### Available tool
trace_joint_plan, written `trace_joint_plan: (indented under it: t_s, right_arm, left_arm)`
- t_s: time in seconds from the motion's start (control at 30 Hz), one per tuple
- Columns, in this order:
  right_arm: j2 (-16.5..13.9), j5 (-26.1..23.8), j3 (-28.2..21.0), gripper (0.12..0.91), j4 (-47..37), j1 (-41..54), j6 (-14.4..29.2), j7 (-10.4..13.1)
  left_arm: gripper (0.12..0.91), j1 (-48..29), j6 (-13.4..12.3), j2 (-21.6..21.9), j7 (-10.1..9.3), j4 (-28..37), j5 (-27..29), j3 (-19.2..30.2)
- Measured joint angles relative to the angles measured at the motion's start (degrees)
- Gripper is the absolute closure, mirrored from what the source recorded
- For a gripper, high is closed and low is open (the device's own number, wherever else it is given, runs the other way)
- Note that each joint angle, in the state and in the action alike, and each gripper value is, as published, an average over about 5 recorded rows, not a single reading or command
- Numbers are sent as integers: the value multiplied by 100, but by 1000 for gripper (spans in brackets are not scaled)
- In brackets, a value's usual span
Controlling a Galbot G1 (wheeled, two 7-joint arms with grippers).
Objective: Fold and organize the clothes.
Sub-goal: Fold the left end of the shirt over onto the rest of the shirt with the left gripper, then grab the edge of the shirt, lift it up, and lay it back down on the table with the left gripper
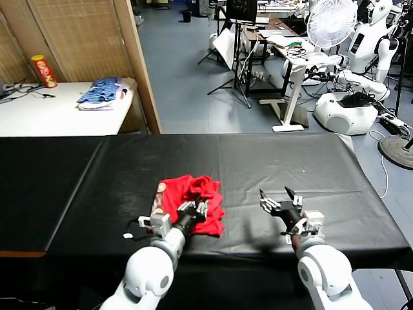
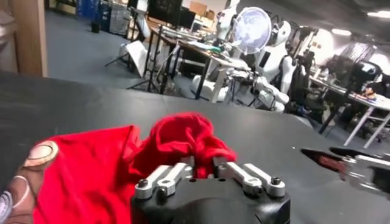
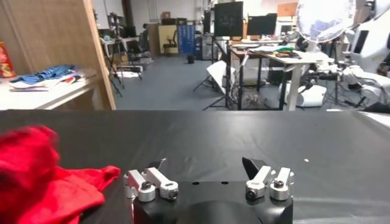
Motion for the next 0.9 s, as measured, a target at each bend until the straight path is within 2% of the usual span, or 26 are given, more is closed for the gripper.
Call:
trace_joint_plan:
  t_s: [0.17,0.27,0.43,0.6,0.73,0.9]
  right_arm:
    - [-59,25,-378,227,-185,289,93,-210]
    - [-27,-33,-719,227,-333,548,134,-388]
    - [23,-321,-1354,227,-596,986,203,-638]
    - [10,-743,-1902,227,-823,1271,189,-747]
    - [56,-1285,-2129,227,-1045,1417,212,-622]
    - [221,-2148,-2154,227,-1484,1525,529,-303]
  left_arm:
    - [295,109,-202,98,178,-150,307,-109]
    - [241,207,-313,290,195,-265,458,-304]
    - [233,398,-409,638,148,-303,651,-737]
    - [232,569,-459,693,147,-251,859,-950]
    - [232,610,-466,648,147,-181,916,-997]
    - [232,607,-476,627,146,-92,925,-1039]
